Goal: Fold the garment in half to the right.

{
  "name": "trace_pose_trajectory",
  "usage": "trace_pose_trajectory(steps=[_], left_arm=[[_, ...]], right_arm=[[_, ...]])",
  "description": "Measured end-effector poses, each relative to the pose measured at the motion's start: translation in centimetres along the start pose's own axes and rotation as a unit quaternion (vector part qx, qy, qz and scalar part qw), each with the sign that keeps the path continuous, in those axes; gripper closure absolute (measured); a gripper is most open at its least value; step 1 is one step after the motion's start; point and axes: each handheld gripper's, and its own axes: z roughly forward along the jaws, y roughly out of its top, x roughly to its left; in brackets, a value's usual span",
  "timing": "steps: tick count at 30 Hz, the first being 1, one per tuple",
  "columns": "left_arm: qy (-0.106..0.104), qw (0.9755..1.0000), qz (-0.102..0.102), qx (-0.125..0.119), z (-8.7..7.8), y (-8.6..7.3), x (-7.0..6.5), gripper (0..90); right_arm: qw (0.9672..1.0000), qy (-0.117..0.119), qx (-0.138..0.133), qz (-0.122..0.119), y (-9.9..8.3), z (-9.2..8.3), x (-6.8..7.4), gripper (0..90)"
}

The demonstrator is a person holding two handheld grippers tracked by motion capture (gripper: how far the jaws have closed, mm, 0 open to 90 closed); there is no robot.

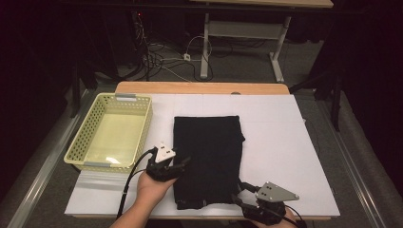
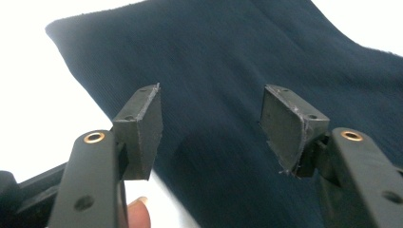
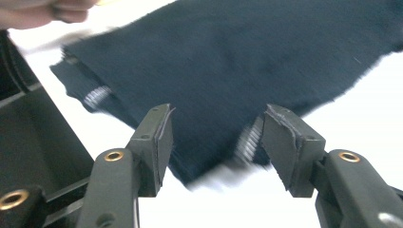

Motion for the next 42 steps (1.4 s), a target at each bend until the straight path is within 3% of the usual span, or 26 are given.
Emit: trace_pose_trajectory(steps=[4, 8, 12, 14, 17, 21, 23, 25, 28, 30, 36, 38, 42], left_arm=[[-0.024, 0.9997, -0.006, 0.000, -1.9, -1.7, -1.3, 39.1], [-0.035, 0.9994, 0.002, 0.003, -3.6, -3.3, -2.6, 39.0], [-0.056, 0.9983, -0.009, -0.012, -5.2, -5.1, -3.1, 38.9], [-0.066, 0.9975, -0.025, -0.005, -5.6, -5.9, -2.9, 39.0], [-0.077, 0.9962, -0.040, 0.004, -5.7, -6.2, -2.9, 39.0], [-0.081, 0.9960, -0.030, 0.024, -5.1, -6.3, -3.6, 39.0], [-0.087, 0.9952, -0.025, 0.038, -4.7, -6.4, -3.7, 39.1], [-0.104, 0.9921, -0.032, 0.063, -4.1, -6.6, -3.7, 39.4], [-0.101, 0.9922, -0.033, 0.066, -4.0, -6.7, -4.0, 39.6], [-0.099, 0.9925, -0.031, 0.064, -4.0, -6.8, -4.1, 43.0], [-0.117, 0.9912, -0.026, 0.056, -3.8, -7.0, -4.5, 68.1], [-0.120, 0.9908, -0.028, 0.056, -3.9, -7.0, -4.4, 71.9], [-0.107, 0.9928, -0.008, 0.054, -4.2, -6.7, -4.5, 75.2]], right_arm=[[0.9999, -0.004, -0.002, 0.011, -0.9, -0.7, -0.7, 44.8], [0.9998, -0.001, -0.007, 0.018, -1.1, -1.2, -0.7, 44.8], [0.9997, 0.006, -0.008, 0.022, -1.3, -1.3, -0.4, 42.4], [0.9996, 0.015, -0.002, 0.022, -1.5, -1.0, -0.3, 40.1], [0.9994, 0.021, 0.009, 0.025, -1.6, -0.5, -0.2, 38.6], [0.9993, 0.015, 0.033, 0.008, -1.8, 0.5, 0.2, 37.9], [0.9993, 0.014, 0.034, 0.005, -1.9, 0.6, 0.2, 37.9], [0.9993, 0.012, 0.034, 0.006, -1.9, 0.5, 0.2, 37.9], [0.9995, 0.007, 0.031, 0.003, -2.0, 0.3, -0.1, 38.0], [0.9996, 0.004, 0.026, 0.007, -1.9, 0.1, -0.3, 38.0], [0.9998, -0.014, 0.011, 0.007, -1.5, -0.5, -1.2, 37.3], [0.9997, -0.021, 0.003, 0.012, -1.4, -0.6, -1.6, 35.6], [0.9991, -0.037, -0.012, 0.016, -1.2, -0.6, -2.8, 28.3]])
